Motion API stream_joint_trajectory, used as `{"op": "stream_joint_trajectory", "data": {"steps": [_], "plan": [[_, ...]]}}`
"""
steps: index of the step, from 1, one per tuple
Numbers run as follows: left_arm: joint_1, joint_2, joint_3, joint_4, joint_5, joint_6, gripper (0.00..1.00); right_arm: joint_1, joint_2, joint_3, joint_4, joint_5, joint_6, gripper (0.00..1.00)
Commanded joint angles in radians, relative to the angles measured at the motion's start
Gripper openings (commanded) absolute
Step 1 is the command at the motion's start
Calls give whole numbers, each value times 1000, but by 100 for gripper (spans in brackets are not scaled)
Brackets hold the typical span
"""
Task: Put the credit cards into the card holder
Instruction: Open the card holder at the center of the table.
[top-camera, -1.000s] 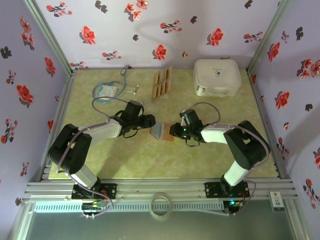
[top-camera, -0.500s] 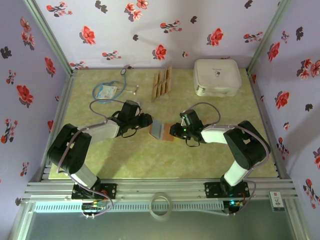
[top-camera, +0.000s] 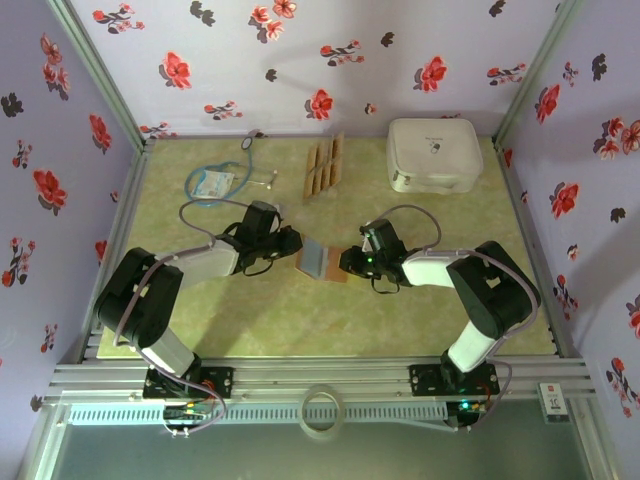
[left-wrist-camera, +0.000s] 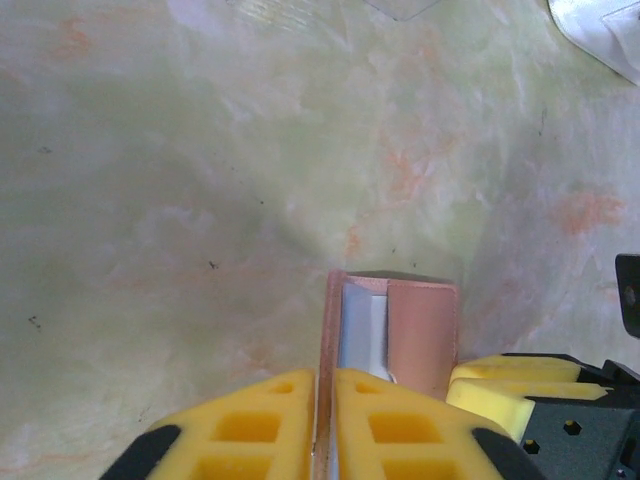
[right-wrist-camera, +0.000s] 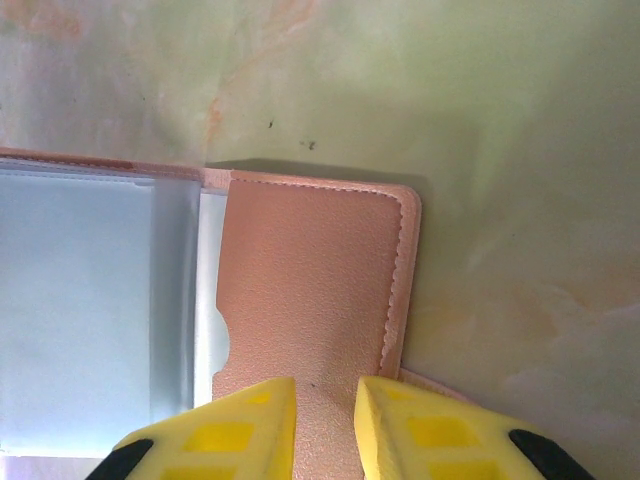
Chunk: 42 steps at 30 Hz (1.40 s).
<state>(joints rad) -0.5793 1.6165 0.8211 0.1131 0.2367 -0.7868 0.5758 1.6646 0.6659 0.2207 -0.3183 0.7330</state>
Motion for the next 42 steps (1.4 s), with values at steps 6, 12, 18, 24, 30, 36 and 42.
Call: {"op": "stream_joint_trajectory", "data": {"steps": [6, 12, 18, 24, 30, 36, 42], "plan": [[-19, -44, 16, 13, 38, 6, 0, -2, 100, -16, -50, 36, -8, 25], [-97, -16, 55, 27, 34, -16, 0, -2, 120, -2, -37, 25, -3, 25], [-111, -2, 42, 30, -18, -22, 0, -4, 92, -2, -59, 32, -9, 25], [-105, -33, 10, 1, -81, -2, 0, -26, -9, 8, -140, 49, -30, 33], [-97, -49, -15, -7, -102, 15, 0, -51, -149, 51, -296, 86, -97, 52], [-91, -47, -29, -10, -103, 33, 0, -50, -257, 119, -445, 126, -161, 57], [-90, -44, -37, -16, -120, 53, 0, -35, -283, 158, -473, 110, -167, 58]]}}
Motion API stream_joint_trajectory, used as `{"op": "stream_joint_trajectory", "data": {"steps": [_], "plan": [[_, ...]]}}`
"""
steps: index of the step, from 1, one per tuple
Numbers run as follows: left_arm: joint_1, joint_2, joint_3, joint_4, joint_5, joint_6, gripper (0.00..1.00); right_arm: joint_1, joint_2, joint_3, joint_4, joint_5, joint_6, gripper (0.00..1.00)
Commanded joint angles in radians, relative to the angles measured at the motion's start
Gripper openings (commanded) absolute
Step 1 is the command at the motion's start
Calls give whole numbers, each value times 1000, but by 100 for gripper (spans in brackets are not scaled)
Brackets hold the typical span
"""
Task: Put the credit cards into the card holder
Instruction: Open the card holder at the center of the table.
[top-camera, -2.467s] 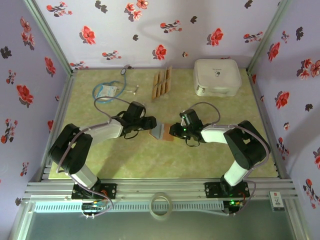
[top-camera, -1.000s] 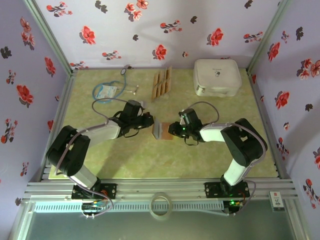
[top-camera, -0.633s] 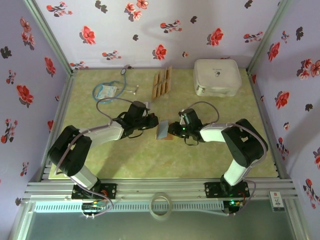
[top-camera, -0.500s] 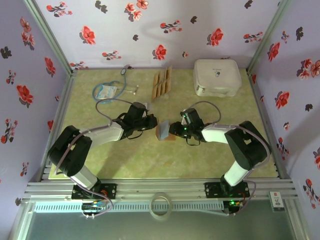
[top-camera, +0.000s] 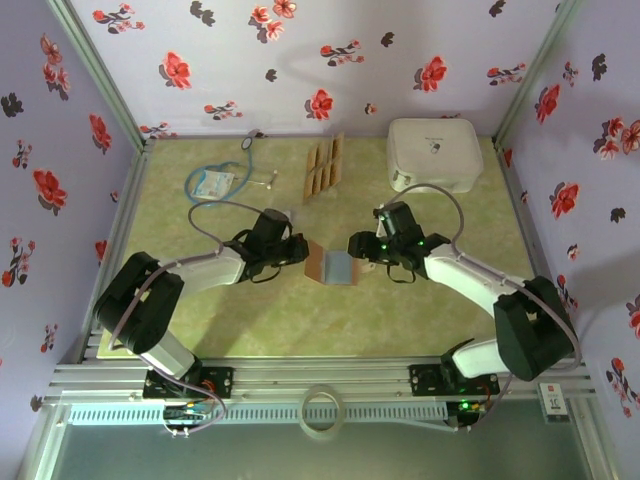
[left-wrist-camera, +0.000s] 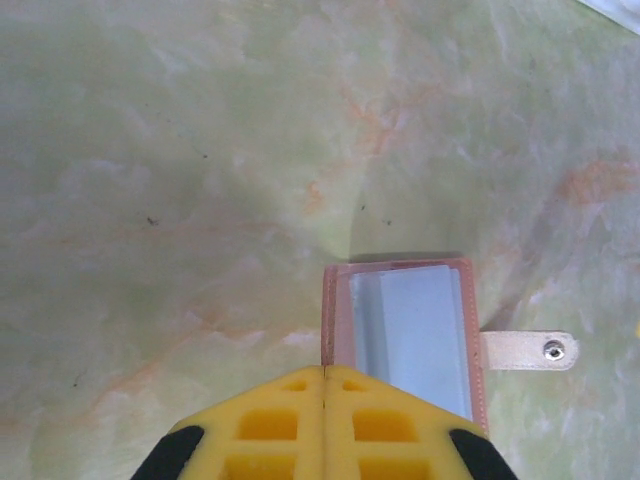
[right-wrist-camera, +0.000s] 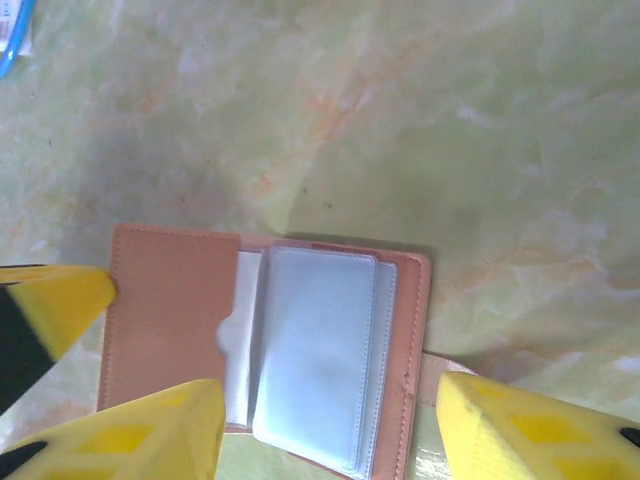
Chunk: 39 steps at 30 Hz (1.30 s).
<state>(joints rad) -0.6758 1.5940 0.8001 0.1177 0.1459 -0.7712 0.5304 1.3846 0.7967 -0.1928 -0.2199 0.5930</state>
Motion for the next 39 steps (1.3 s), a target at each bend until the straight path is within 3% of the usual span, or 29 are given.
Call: {"op": "stream_joint_trajectory", "data": {"steps": [1, 12, 19, 24, 39], "plan": [[7, -19, -18, -22, -35, 42, 0, 19, 13, 33, -55, 6, -22, 57], [6, -5, -1, -87, -76, 109, 4, 108, 228, 81, 82, -19, 36, 44], [5, -9, 13, -164, -120, 175, 30, 107, 278, 51, 107, -1, 35, 41], [1, 4, 15, -195, -157, 201, 43, 108, 292, 22, 120, 13, 33, 40], [-30, 67, -3, -218, -264, 239, 51, 106, 311, 24, 106, 34, 20, 41]]}}
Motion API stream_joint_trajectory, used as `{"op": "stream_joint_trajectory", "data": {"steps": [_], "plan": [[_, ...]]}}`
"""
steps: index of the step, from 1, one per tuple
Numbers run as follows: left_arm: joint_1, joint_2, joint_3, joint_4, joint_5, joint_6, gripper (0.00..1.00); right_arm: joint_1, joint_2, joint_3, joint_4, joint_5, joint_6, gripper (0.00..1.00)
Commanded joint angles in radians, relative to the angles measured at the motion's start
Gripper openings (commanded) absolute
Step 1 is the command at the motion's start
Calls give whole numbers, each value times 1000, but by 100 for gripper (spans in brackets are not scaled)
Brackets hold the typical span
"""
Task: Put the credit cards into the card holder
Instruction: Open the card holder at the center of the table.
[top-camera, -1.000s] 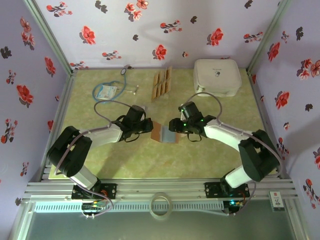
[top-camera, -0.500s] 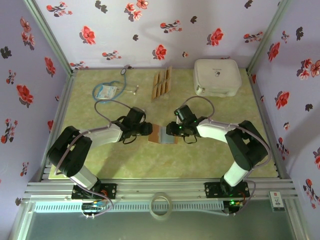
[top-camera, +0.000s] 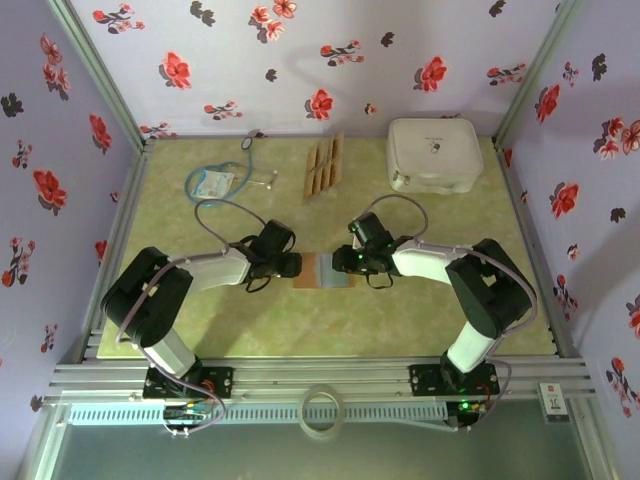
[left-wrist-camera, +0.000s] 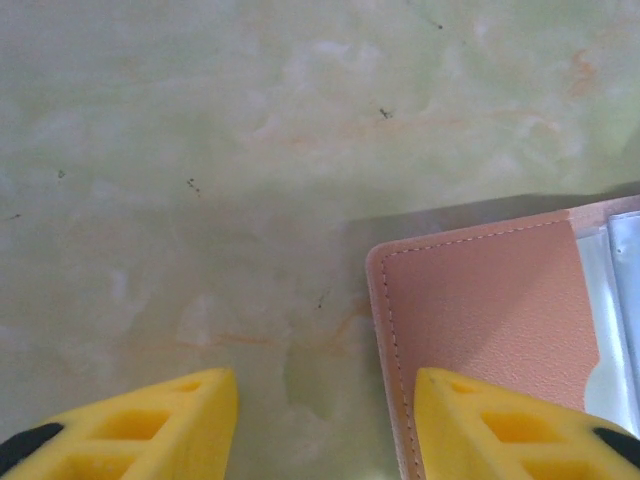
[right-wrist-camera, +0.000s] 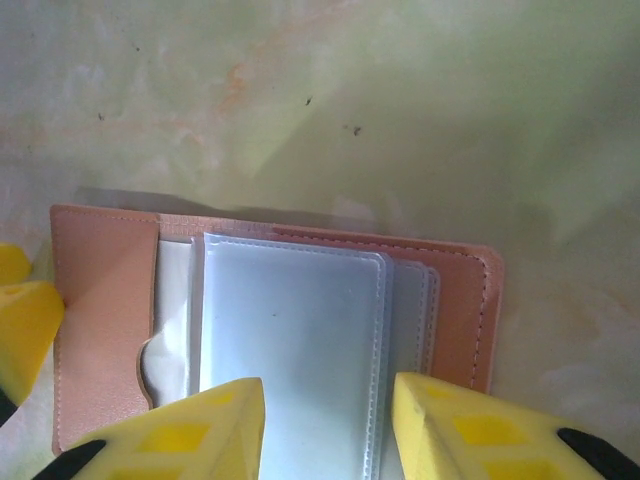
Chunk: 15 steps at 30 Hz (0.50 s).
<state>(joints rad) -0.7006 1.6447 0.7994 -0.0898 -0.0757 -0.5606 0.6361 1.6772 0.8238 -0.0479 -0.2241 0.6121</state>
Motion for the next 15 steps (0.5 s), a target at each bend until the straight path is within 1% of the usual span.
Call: {"op": "stream_joint_trajectory", "data": {"steps": [1, 5, 13, 15], "plan": [[-5, 17, -3, -10, -44, 29, 51, 0, 13, 5, -48, 37, -4, 42], [-5, 11, -5, -11, -45, 31, 52, 0, -24, 44, -102, 50, -37, 48], [-6, -21, 6, -22, -44, 36, 53, 0, -110, 146, -245, 123, -129, 75], [-4, -23, 9, -24, -44, 37, 53, 0, -124, 175, -288, 165, -148, 86]]}}
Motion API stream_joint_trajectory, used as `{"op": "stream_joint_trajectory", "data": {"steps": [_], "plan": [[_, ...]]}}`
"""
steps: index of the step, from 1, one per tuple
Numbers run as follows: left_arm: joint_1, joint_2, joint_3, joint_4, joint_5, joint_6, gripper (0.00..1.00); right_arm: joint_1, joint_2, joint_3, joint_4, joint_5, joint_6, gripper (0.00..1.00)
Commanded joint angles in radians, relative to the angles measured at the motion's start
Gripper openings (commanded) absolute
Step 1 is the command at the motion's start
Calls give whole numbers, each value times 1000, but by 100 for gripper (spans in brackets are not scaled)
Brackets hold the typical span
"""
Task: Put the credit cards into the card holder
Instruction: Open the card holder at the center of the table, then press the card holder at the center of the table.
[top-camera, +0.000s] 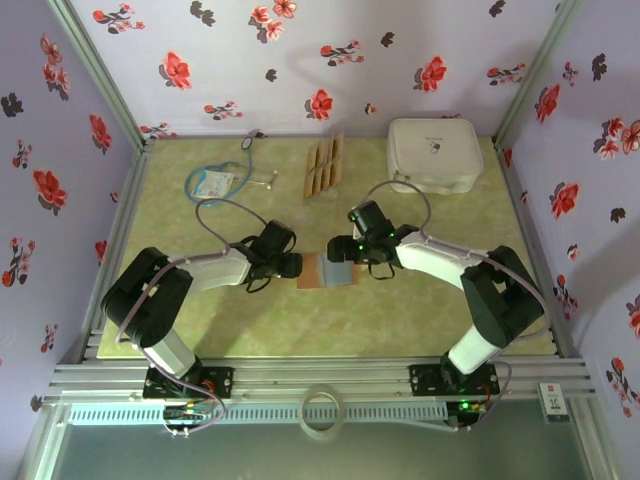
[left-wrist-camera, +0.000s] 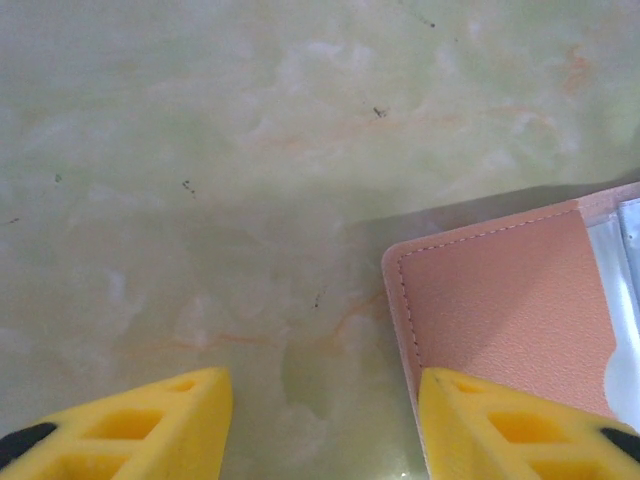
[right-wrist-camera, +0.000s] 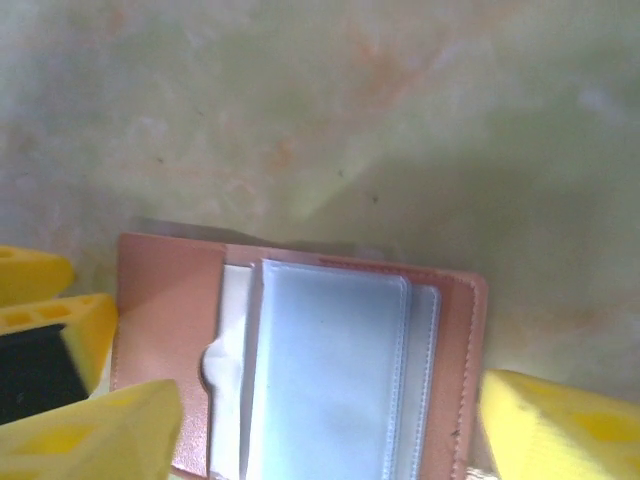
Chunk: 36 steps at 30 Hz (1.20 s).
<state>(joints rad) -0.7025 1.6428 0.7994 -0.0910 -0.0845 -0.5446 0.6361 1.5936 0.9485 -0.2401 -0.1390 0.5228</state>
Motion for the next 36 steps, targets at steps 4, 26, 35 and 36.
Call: {"op": "stream_joint_trajectory", "data": {"steps": [4, 26, 35, 36], "plan": [[-3, -23, 18, -28, -35, 28, 53, -1, -73, 77, -133, 177, -66, 99], [-73, -134, 141, -162, -34, -30, 54, -62, -44, -48, 40, -118, 17, 52], [-127, -67, 153, -144, -21, -58, 48, -62, 15, -50, 64, -129, 22, 43], [-127, -62, 148, -143, -20, -59, 46, -62, 18, -49, 66, -130, 22, 43]]}}
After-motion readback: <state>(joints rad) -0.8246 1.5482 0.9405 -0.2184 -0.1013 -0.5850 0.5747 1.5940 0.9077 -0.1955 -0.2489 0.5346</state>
